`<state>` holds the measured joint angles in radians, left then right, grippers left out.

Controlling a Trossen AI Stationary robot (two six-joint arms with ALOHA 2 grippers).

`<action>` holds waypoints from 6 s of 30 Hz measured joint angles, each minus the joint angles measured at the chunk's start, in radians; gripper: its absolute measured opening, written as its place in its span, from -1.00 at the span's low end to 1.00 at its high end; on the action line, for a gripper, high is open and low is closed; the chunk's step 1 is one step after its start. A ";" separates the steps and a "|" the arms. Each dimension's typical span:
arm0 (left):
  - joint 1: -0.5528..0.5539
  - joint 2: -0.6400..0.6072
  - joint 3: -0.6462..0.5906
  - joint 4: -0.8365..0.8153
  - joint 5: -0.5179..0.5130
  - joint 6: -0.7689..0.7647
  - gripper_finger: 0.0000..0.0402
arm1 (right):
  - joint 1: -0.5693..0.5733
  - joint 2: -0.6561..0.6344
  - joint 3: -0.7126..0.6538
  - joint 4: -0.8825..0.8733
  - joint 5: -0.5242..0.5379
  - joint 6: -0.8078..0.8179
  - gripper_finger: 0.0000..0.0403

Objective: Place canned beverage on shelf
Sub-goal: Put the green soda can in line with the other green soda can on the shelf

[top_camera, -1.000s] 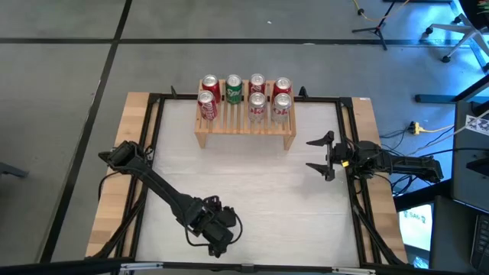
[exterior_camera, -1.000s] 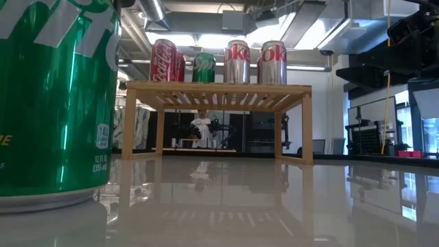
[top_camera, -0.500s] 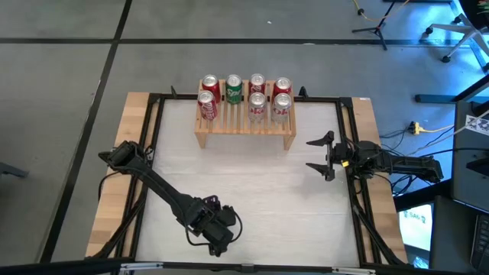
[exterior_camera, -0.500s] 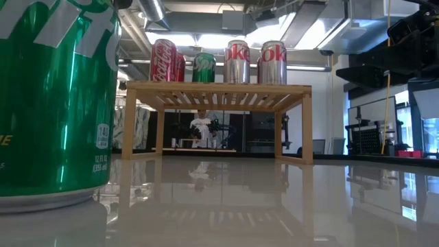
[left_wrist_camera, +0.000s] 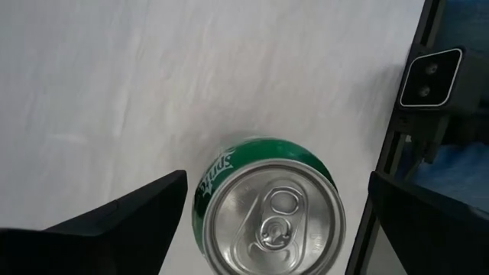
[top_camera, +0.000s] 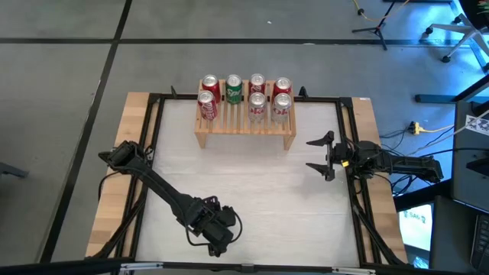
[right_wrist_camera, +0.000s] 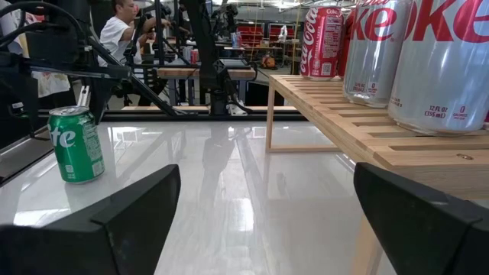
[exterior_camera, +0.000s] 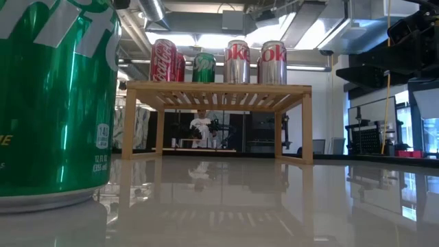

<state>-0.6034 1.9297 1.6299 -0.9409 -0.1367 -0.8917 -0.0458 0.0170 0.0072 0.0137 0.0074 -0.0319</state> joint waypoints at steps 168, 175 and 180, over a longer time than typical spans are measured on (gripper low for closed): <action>1.079 0.000 0.668 -0.569 0.235 1.138 0.44 | 0.000 0.000 0.000 0.000 0.000 0.000 0.91; 1.082 0.000 0.668 -0.568 0.236 1.138 0.44 | 0.000 0.000 0.000 0.000 0.000 0.000 0.91; 1.082 0.000 0.668 -0.568 0.236 1.138 0.44 | 0.000 0.000 0.000 0.000 0.000 0.000 0.91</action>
<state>0.4782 1.9297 2.2974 -1.5085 0.0990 0.2466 -0.0459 0.0174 0.0072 0.0137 0.0077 -0.0319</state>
